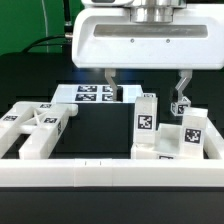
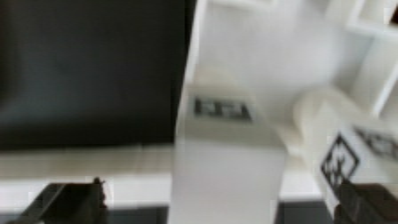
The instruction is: Assemble chair
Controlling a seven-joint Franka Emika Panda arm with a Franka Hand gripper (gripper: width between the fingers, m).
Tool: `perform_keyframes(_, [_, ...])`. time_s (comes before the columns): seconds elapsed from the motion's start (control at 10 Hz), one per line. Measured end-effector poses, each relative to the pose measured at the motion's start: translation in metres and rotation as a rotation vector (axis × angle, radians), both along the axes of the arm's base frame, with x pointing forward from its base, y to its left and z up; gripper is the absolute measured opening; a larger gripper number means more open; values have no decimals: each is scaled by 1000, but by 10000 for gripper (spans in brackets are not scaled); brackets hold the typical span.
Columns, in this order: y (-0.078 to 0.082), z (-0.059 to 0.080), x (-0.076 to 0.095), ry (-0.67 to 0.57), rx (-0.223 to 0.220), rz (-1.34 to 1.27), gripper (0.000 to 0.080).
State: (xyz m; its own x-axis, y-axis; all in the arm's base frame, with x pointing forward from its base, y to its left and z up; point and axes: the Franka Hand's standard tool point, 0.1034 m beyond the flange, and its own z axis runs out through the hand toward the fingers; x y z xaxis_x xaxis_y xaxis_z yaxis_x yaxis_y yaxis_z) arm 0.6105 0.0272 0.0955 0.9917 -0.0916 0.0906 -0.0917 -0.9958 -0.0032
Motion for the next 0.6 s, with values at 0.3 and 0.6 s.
perform_keyframes(0.3, [-2,-4,3,-23,-7,-1,648])
perform_keyframes(0.6, [-4,-15,1,-18,-15,-2,537])
